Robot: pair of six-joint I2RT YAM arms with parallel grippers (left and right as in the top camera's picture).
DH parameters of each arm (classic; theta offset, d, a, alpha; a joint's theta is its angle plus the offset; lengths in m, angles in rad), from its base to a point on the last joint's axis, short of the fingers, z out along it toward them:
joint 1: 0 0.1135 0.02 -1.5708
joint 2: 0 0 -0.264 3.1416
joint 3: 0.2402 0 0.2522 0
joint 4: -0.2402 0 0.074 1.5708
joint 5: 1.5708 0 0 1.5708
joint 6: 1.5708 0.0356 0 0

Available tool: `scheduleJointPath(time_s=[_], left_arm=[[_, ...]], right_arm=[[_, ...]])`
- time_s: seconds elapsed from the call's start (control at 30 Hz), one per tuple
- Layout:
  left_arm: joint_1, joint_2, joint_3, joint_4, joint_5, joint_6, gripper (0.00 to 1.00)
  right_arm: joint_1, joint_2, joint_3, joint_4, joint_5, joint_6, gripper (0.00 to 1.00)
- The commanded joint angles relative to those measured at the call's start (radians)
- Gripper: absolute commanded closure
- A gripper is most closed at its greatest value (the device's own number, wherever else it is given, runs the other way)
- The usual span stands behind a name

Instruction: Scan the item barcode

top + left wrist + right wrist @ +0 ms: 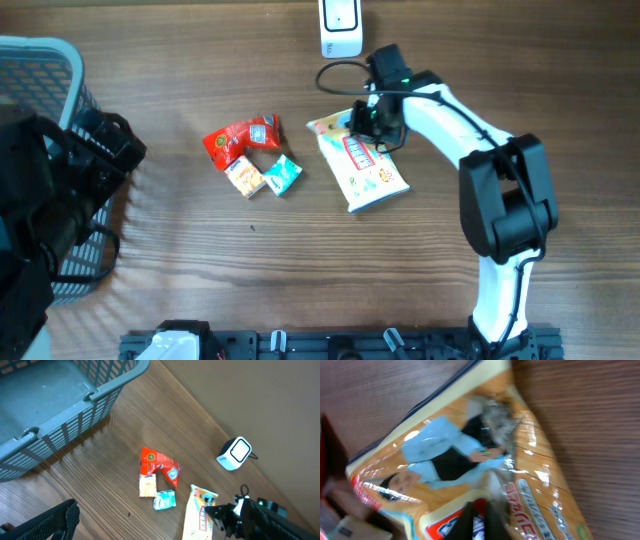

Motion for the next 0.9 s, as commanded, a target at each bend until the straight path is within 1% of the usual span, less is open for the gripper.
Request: scheduleJointPath(time_s=[0.0,0.07,0.1,0.17,0.2,0.23,0.27,0.3,0.37,0.43,0.5,0.53,0.7,0.77,0.87], left_arm=[[0.008,-0.003,-0.003,0.000,-0.016,-0.017,0.00],[0.008,-0.003,-0.003,0.000,-0.016,-0.017,0.00],[0.008,-0.003,-0.003,0.000,-0.016,-0.017,0.00],[0.008,-0.003,-0.003,0.000,-0.016,-0.017,0.00],[0.008,-0.003,-0.003,0.000,-0.016,-0.017,0.00],[0.008,-0.003,-0.003,0.000,-0.016,-0.017,0.00],[0.008,-0.003,-0.003,0.000,-0.016,-0.017,0.00],[0.008,-0.003,-0.003,0.000,-0.016,-0.017,0.00],[0.008,-0.003,-0.003,0.000,-0.016,-0.017,0.00],[0.008,-0.003,-0.003,0.000,-0.016,-0.017,0.00],[0.008,-0.003,-0.003,0.000,-0.016,-0.017,0.00],[0.008,-0.003,-0.003,0.000,-0.016,-0.017,0.00],[0.008,-0.003,-0.003,0.000,-0.016,-0.017,0.00],[0.008,-0.003,-0.003,0.000,-0.016,-0.017,0.00],[0.008,-0.003,-0.003,0.000,-0.016,-0.017,0.00]], right_arm=[[0.018,0.013,0.022,-0.066,0.117,0.008,0.96],[-0.034,-0.026,0.138,-0.212,0.103,0.006,0.96],[-0.050,-0.050,0.173,-0.256,0.078,-0.008,0.96],[-0.058,-0.091,0.188,-0.274,-0.035,-0.098,0.95],[-0.047,-0.097,0.188,-0.279,-0.071,-0.118,0.94],[-0.036,-0.096,0.180,-0.272,-0.069,-0.127,0.90],[-0.016,-0.086,0.147,-0.222,-0.070,-0.175,0.88],[-0.003,-0.072,0.123,-0.193,-0.071,-0.190,0.88],[0.027,-0.032,0.074,-0.140,-0.118,-0.183,0.95],[0.055,0.019,0.058,-0.104,-0.162,-0.157,0.95],[0.058,0.061,0.058,-0.095,-0.014,-0.032,0.96],[0.051,0.066,0.058,-0.084,0.116,0.015,0.96],[-0.031,0.066,0.062,0.037,0.126,0.019,0.96],[-0.064,0.066,0.085,0.031,0.080,0.012,0.96],[-0.097,0.024,0.155,-0.040,-0.110,-0.101,0.96]])
